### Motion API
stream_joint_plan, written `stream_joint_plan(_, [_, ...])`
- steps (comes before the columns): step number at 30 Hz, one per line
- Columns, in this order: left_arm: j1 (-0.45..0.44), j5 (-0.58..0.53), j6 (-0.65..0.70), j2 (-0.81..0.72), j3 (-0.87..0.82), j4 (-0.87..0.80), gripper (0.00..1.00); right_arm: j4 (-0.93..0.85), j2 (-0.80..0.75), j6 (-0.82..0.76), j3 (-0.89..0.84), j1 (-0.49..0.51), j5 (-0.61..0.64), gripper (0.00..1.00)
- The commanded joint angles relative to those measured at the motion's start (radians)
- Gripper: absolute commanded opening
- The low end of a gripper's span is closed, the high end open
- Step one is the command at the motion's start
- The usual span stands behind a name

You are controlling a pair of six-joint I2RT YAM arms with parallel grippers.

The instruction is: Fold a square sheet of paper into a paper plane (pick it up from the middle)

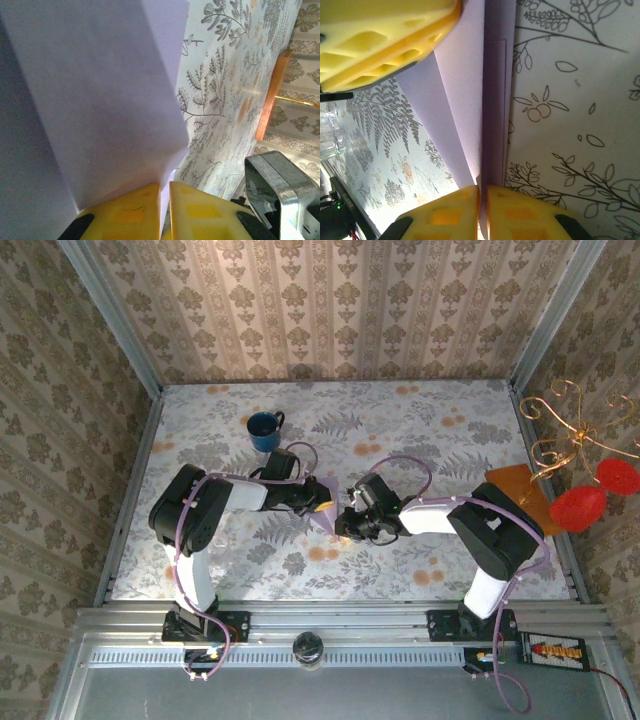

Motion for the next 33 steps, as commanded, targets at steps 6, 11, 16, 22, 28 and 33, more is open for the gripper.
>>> stream_joint_plan(6, [0.002, 0.016, 0.057, -0.065, 0.005, -0.028, 0.15, -0.126, -0.033, -0.118, -0.053, -0.056, -0.086, 0.13])
stream_joint_plan(11, [-0.005, 0.021, 0.067, -0.057, 0.006, -0.026, 0.15, -0.149, -0.024, -0.143, -0.049, -0.072, -0.107, 0.13])
stream_joint_plan(16, [-0.01, 0.02, 0.07, -0.039, 0.015, -0.032, 0.14, -0.154, -0.009, -0.134, -0.04, -0.073, -0.106, 0.14])
stream_joint_plan(22, [-0.011, 0.022, 0.075, -0.013, 0.034, -0.044, 0.14, -0.154, -0.003, -0.116, -0.042, -0.077, -0.104, 0.14])
stream_joint_plan(28, [-0.011, 0.019, 0.074, 0.006, 0.047, -0.052, 0.14, -0.163, -0.006, -0.102, -0.043, -0.083, -0.102, 0.14])
stream_joint_plan(33, [-0.011, 0.005, 0.078, 0.013, 0.052, -0.067, 0.14, -0.176, -0.005, -0.09, -0.044, -0.09, -0.092, 0.14])
